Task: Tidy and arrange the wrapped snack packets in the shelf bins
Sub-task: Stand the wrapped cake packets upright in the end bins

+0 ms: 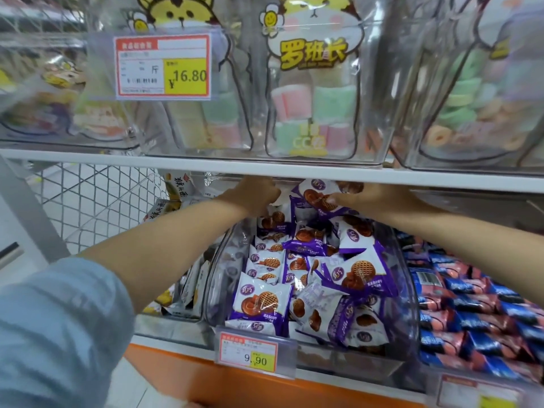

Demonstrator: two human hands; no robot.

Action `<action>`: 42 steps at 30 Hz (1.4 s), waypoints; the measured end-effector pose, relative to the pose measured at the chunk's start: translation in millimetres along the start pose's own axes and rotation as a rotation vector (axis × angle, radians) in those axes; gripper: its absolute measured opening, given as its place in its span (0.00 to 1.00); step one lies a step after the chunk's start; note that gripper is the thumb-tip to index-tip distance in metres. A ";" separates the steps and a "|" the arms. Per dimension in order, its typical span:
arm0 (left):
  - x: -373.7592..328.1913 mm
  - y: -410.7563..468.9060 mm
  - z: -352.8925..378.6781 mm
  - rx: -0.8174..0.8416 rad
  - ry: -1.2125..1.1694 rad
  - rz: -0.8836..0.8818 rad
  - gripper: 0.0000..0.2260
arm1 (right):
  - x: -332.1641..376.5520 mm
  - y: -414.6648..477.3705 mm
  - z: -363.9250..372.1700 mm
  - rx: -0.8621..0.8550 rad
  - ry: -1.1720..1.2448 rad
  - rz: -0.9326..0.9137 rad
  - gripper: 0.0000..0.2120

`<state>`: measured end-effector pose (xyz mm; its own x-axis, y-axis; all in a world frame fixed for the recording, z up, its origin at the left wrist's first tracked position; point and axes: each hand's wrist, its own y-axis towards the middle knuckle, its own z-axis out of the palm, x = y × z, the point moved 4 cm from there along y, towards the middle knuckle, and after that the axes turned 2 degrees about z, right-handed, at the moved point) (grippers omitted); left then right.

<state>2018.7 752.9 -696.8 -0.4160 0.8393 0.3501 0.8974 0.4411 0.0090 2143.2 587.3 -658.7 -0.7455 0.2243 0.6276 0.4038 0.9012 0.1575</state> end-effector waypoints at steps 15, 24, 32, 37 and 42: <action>29.4 -122.2 -30.0 -0.092 -0.324 -0.163 0.15 | 40.9 66.0 119.1 0.298 -0.392 -0.188 0.18; 9.0 -133.6 -37.1 -0.163 -0.321 -0.065 0.13 | 39.6 73.3 117.9 0.099 -0.634 -0.322 0.15; -5.9 -135.6 -40.2 -0.126 -0.344 -0.008 0.13 | 49.0 31.5 77.1 0.155 -0.588 -0.217 0.14; -14.8 -132.4 -40.7 -0.104 -0.375 0.011 0.13 | 38.5 2.1 100.5 0.367 -0.824 -0.131 0.23; -10.1 -141.6 -40.0 -0.104 -0.414 0.002 0.11 | 34.9 4.2 98.2 0.380 -0.619 -0.085 0.16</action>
<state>1901.7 669.3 -664.1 -0.4195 0.9061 -0.0551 0.8994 0.4231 0.1101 2066.8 635.4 -711.0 -0.9745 0.2156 0.0618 0.2036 0.9660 -0.1593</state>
